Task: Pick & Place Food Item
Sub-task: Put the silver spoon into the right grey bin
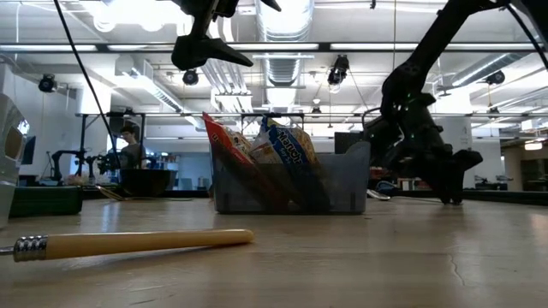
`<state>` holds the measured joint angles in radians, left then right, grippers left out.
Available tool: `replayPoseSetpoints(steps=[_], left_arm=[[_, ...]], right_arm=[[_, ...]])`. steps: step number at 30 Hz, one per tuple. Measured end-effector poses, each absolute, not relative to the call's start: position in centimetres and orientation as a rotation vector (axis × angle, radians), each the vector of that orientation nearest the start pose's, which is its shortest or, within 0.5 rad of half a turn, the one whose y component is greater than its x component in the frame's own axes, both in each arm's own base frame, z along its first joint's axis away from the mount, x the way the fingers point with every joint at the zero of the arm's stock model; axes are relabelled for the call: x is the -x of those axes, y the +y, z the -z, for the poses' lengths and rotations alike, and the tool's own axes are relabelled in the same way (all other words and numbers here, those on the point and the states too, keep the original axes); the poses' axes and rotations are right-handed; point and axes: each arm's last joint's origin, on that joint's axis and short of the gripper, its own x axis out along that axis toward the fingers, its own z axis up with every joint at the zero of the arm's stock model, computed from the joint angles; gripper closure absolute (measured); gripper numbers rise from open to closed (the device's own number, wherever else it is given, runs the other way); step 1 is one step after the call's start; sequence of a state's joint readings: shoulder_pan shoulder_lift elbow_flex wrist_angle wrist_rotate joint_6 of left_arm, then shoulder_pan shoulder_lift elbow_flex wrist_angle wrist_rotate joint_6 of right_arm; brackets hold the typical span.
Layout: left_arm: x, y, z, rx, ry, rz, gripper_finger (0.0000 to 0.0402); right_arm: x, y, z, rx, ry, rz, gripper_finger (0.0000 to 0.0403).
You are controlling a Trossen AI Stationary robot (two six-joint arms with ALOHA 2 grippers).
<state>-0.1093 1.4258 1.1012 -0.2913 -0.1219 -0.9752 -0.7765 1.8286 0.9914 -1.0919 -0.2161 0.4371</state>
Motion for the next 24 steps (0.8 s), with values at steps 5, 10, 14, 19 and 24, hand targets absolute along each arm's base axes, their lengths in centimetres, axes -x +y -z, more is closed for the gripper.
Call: replayPoseSetpoints(steps=[5, 10, 14, 19, 24], left_arm=[[-31.1, -3.0, -28.8, 0.873, 0.554, -0.305, 0.0031], [-31.1, -3.0, -28.8, 0.873, 0.556, -0.301, 0.0031], [-31.1, -3.1, -28.8, 0.873, 0.555, -0.301, 0.0031], [-31.1, -3.1, -28.8, 0.873, 0.555, -0.299, 0.0031], [-31.1, -3.1, -28.8, 0.874, 0.557, -0.296, 0.0031]], right_arm=[[-19.1, -18.0, -12.4, -1.225, 1.687, 0.743, 0.0376], [-19.1, -17.8, -12.5, -1.230, 1.690, 0.723, 0.0385], [-19.1, -17.9, -12.8, -1.202, 1.667, 0.726, 0.0385], [-19.0, -17.9, -13.4, -1.183, 1.645, 0.736, 0.0386], [-18.8, -17.7, -14.0, -1.177, 1.655, 0.735, 0.0386]])
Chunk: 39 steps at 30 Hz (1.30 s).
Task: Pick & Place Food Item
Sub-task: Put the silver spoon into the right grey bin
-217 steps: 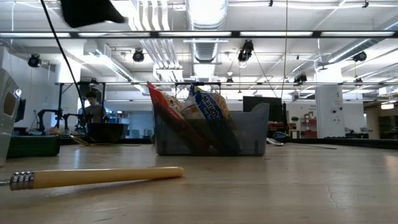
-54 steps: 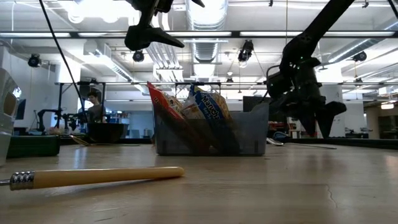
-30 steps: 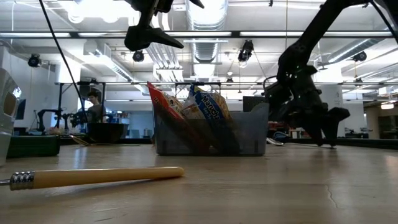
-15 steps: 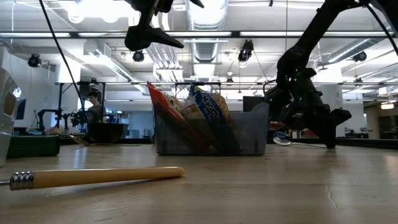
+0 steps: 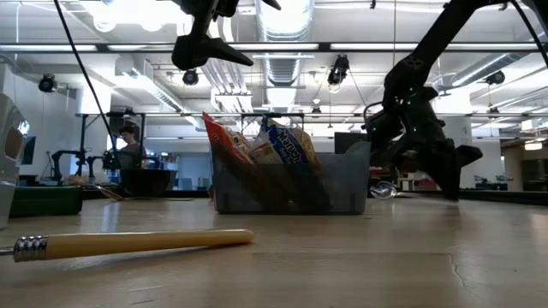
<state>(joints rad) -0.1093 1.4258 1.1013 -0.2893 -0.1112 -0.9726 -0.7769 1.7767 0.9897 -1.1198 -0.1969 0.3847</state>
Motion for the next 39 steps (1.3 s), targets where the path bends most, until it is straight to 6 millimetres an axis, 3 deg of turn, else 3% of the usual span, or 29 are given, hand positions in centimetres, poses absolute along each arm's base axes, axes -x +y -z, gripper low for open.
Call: replayPoseSetpoints(steps=[7, 14, 26, 31, 34, 39], left_arm=[[-31.1, -3.1, -28.8, 0.869, 0.557, -0.295, 0.0031], [-31.1, -3.1, -28.8, 0.866, 0.558, -0.294, 0.0031], [-31.1, -3.1, -28.8, 0.870, 0.557, -0.295, 0.0031], [-31.1, -3.1, -28.8, 0.873, 0.564, -0.286, 0.0031], [-31.1, -3.1, -28.8, 0.873, 0.564, -0.285, 0.0031], [-31.0, -3.2, -28.8, 0.878, 0.574, -0.268, 0.0031]], right_arm=[[-18.4, -17.3, -14.9, -1.164, 1.663, 0.719, 0.0386], [-17.9, -16.8, -14.4, -1.175, 1.700, 0.710, 0.0386], [-19.0, -18.1, -15.4, -1.194, 1.560, 0.812, 0.0385], [-19.3, -18.5, -15.3, -1.228, 1.519, 0.772, 0.0382], [-19.2, -18.6, -14.7, -1.243, 1.544, 0.774, 0.0361], [-19.3, -18.7, -14.3, -1.246, 1.566, 0.777, 0.0293]])
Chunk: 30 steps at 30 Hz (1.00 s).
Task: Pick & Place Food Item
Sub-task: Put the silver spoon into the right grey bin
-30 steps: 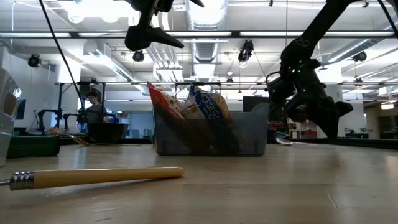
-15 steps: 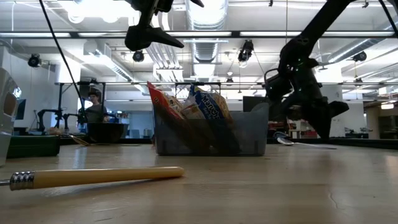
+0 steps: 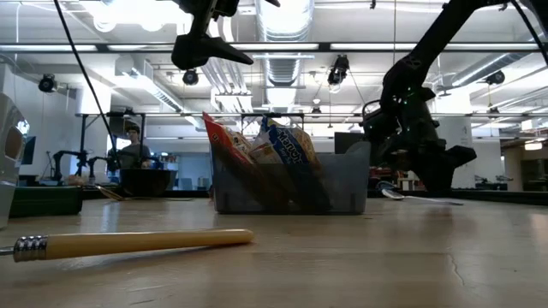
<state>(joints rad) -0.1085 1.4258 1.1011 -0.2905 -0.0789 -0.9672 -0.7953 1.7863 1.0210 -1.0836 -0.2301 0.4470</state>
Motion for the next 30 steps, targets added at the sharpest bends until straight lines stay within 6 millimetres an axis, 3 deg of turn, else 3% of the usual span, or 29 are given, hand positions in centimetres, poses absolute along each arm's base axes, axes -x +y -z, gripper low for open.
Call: replayPoseSetpoints(steps=[6, 11, 24, 30], left_arm=[[-31.0, -3.2, -28.8, 0.878, 0.577, -0.263, 0.0031], [-31.0, -3.2, -28.8, 0.879, 0.580, -0.258, 0.0031], [-31.1, -3.2, -28.8, 0.885, 0.582, -0.253, 0.0030], [-31.1, -3.2, -28.8, 0.886, 0.584, -0.250, 0.0030]], right_arm=[[-19.6, -19.2, -14.7, -1.192, 1.558, 0.794, 0.0218], [-19.5, -19.4, -14.9, -1.177, 1.559, 0.844, 0.0197], [-19.6, -19.4, -12.6, -1.249, 1.644, 0.827, 0.0200], [-19.5, -19.4, -11.9, -1.264, 1.684, 0.825, 0.0276]])
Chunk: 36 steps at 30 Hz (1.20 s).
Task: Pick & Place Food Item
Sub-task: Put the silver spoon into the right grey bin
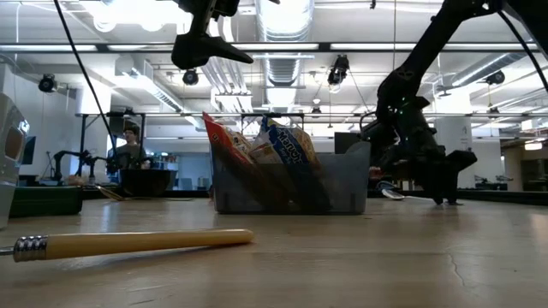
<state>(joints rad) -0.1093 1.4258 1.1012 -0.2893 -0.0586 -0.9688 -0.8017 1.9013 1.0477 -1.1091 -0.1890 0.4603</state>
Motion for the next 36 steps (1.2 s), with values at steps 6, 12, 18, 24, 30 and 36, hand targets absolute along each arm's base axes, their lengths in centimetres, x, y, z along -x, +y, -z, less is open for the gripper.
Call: replayPoseSetpoints(steps=[6, 12, 18, 24, 30, 36], left_arm=[[-31.1, -3.2, -28.8, 0.886, 0.584, -0.250, 0.0030], [-31.0, -3.2, -28.8, 0.886, 0.584, -0.250, 0.0031], [-31.0, -3.2, -28.8, 0.885, 0.585, -0.250, 0.0031], [-31.0, -3.2, -28.8, 0.885, 0.585, -0.251, 0.0031], [-31.0, -3.2, -28.8, 0.885, 0.586, -0.251, 0.0031], [-31.0, -3.2, -28.8, 0.884, 0.586, -0.251, 0.0031]], right_arm=[[-19.5, -19.3, -11.2, -1.264, 1.728, 0.792, 0.0379], [-19.4, -19.1, -11.1, -1.251, 1.766, 0.760, 0.0381], [-19.0, -18.4, -12.2, -1.210, 1.797, 0.731, 0.0384], [-18.8, -16.5, -12.2, -1.191, 1.897, 0.650, 0.0389], [-19.1, -14.3, -11.4, -1.195, 1.935, 0.576, 0.0388], [-19.5, -12.8, -11.2, -1.140, 1.977, 0.552, 0.0387]])
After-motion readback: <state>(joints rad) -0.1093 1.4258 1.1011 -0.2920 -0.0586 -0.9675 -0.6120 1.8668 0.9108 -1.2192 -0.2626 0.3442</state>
